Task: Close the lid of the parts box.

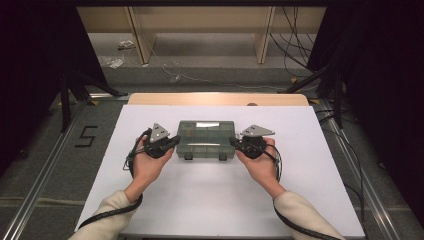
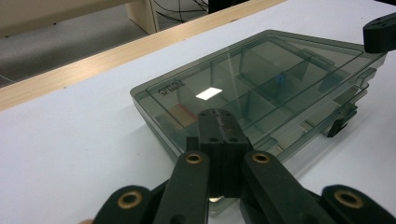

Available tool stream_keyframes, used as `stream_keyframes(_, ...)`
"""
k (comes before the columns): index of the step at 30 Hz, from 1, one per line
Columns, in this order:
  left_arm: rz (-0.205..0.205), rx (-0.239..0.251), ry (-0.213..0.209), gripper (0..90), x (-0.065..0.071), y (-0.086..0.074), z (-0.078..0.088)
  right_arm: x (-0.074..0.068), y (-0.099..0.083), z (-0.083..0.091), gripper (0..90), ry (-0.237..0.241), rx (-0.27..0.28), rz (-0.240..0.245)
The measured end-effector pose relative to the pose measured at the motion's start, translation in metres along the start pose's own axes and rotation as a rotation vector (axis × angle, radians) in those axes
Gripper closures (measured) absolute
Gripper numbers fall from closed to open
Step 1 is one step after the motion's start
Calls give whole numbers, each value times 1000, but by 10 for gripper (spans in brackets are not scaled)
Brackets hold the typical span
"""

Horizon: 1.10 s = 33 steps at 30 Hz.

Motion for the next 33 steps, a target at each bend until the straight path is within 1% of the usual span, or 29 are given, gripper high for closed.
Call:
stream_keyframes(24,10,-48,-1,894,-3,-13,-10,-4,-16,-10,900,24,-59,-5)
stream_keyframes(33,12,-68,-4,894,-3,-18,-15,-4,-17,-11,900,25,-61,-7)
Point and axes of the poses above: each handheld gripper's, and its own axes: z roughly backward along the jaws, y roughly out of its top, x roughly to its right, the point moved 10 cm from there along -z, roughly forward along the jaws, and after that the axes turned 13 degrees about z, right-handed, at the moved point
